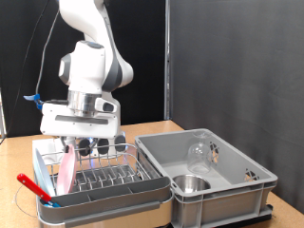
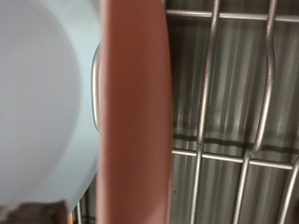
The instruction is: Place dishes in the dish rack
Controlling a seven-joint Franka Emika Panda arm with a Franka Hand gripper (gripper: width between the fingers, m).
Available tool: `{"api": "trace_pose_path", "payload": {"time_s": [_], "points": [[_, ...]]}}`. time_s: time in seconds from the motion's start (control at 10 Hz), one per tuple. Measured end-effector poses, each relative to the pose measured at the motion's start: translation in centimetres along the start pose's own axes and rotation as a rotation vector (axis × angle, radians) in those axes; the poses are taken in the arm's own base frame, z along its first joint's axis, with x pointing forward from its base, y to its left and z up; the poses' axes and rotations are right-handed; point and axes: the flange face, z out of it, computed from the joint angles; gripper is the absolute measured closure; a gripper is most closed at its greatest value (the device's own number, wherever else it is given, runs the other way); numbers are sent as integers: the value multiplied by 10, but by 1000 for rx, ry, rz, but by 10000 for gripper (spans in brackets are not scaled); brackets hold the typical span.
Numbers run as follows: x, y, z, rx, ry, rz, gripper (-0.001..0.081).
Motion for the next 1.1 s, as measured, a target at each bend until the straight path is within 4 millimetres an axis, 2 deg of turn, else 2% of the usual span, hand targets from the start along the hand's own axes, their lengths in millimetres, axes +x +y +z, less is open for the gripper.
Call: {"api": "trace_pose_path", "payload": {"time_s": [0.1, 0.3, 0.4, 0.5, 0.8, 1.1], "points": [[0, 0, 0, -1, 1, 1, 272], [0, 0, 0, -2, 2, 2, 600], [-1, -1, 0, -2, 2, 5, 600], [-2, -3, 0, -6, 7, 11, 750], [-5, -2, -9, -49, 38, 23, 752], [-12, 12, -45, -175, 59, 55, 759]]}}
